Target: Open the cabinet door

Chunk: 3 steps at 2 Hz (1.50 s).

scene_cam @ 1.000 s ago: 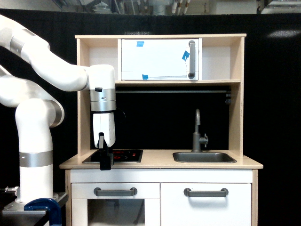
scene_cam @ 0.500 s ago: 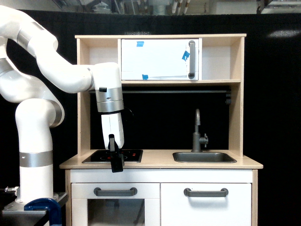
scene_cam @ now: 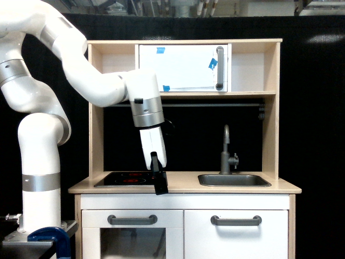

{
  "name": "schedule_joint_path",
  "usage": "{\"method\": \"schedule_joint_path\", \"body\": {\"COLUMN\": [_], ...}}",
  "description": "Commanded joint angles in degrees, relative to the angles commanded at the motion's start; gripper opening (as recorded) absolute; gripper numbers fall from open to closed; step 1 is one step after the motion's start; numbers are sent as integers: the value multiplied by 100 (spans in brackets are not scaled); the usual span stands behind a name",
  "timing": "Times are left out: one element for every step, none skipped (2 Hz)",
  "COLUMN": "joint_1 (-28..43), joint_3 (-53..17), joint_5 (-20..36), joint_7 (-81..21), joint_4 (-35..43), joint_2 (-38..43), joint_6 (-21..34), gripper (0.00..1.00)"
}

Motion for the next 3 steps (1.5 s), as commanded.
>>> {"method": "schedule_joint_path", "body": {"joint_1": [187,220,-2], "joint_3": [146,37,88], "joint_5": [575,1195,2150], "joint_7": [895,-541,-2287], "joint_4": [1160,2053,2974], "joint_2": [1301,2217,2919], "joint_6": [0,247,677], "gripper": [100,100,100]}}
